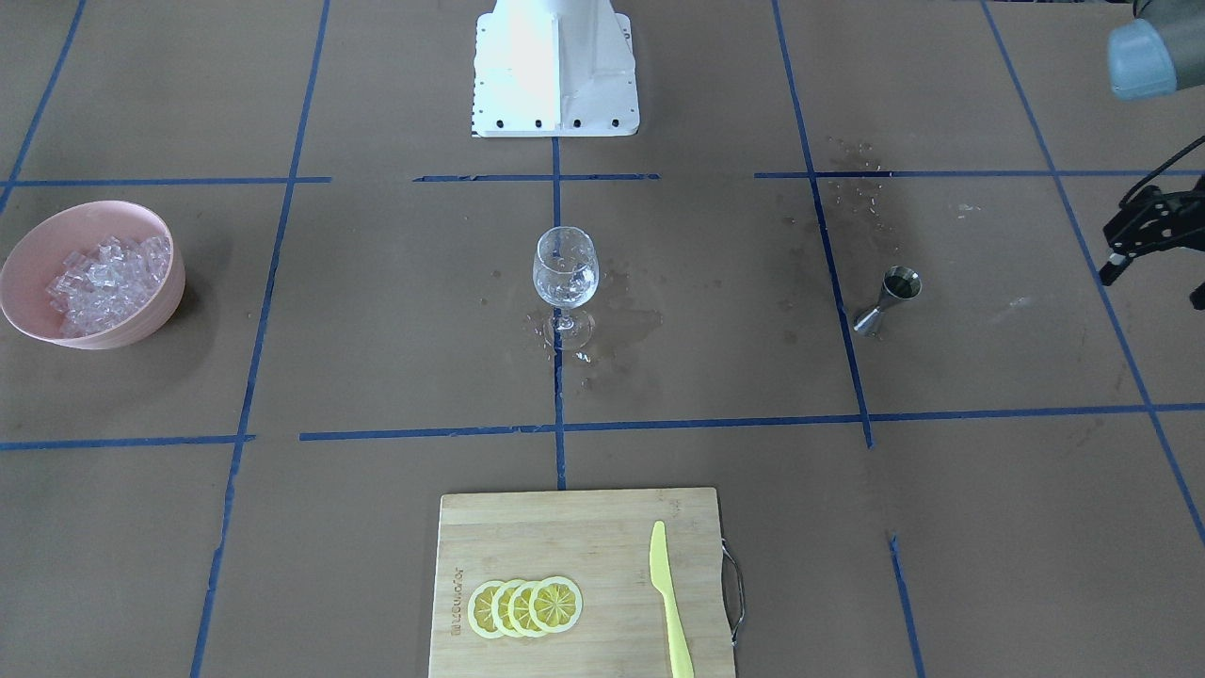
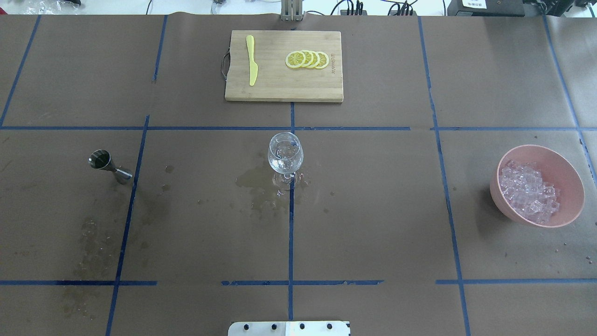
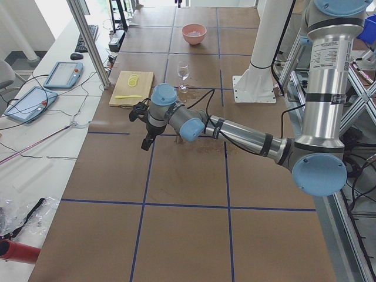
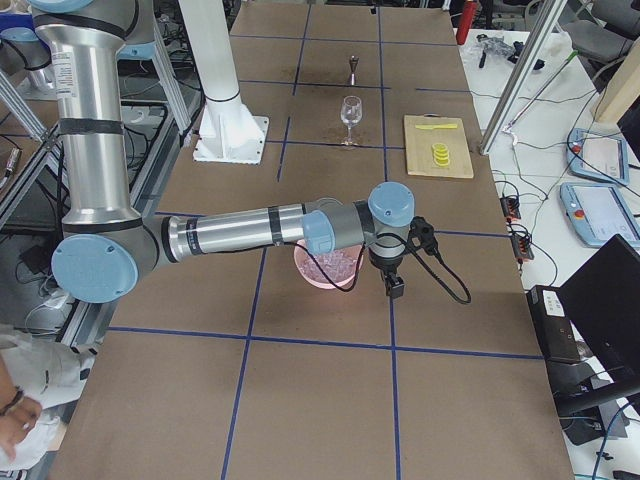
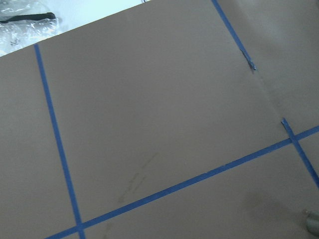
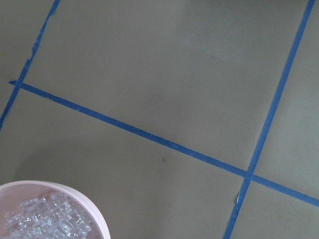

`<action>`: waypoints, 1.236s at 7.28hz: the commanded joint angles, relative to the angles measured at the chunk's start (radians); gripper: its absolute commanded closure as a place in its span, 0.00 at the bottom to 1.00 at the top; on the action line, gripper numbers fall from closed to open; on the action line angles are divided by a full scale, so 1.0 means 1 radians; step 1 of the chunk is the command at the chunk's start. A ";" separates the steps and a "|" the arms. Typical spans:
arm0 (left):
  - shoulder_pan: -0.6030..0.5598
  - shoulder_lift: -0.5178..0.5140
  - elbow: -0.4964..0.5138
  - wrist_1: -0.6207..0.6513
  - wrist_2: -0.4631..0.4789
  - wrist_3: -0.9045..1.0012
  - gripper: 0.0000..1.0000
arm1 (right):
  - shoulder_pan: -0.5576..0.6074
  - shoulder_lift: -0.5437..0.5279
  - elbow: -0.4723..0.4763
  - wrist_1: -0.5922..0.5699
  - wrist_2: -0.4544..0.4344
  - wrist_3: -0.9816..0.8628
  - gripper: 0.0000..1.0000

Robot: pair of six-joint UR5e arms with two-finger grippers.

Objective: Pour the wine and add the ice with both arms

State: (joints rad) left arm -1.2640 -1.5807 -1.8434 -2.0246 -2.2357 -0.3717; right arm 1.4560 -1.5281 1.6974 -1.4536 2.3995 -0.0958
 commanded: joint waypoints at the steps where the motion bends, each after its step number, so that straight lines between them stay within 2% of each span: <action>1: 0.093 0.054 -0.046 -0.216 0.019 -0.232 0.00 | -0.028 -0.027 -0.004 0.096 0.016 0.002 0.00; 2: 0.173 0.098 -0.115 -0.220 0.081 -0.348 0.00 | -0.029 -0.030 -0.005 0.101 0.015 0.005 0.00; 3: 0.324 0.150 -0.187 -0.220 0.266 -0.448 0.00 | -0.034 -0.030 0.004 0.104 0.015 0.004 0.00; 4: 0.447 0.160 -0.235 -0.220 0.394 -0.535 0.00 | -0.040 -0.030 0.002 0.128 0.012 0.005 0.00; 5: 0.553 0.191 -0.244 -0.220 0.516 -0.626 0.00 | -0.046 -0.030 -0.001 0.137 0.010 0.005 0.00; 6: 0.683 0.250 -0.285 -0.220 0.704 -0.739 0.00 | -0.046 -0.029 -0.001 0.137 0.010 0.004 0.00; 7: 0.757 0.287 -0.307 -0.220 0.787 -0.810 0.01 | -0.046 -0.026 0.002 0.137 0.010 0.005 0.00; 8: 0.841 0.338 -0.307 -0.220 0.936 -0.890 0.01 | -0.046 -0.026 0.002 0.137 0.012 0.005 0.00; 9: 0.915 0.370 -0.307 -0.217 1.040 -0.968 0.02 | -0.046 -0.026 0.002 0.137 0.013 0.005 0.00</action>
State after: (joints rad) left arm -0.4474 -1.2585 -2.1460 -2.2435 -1.3413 -1.2410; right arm 1.4099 -1.5545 1.6992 -1.3164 2.4112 -0.0906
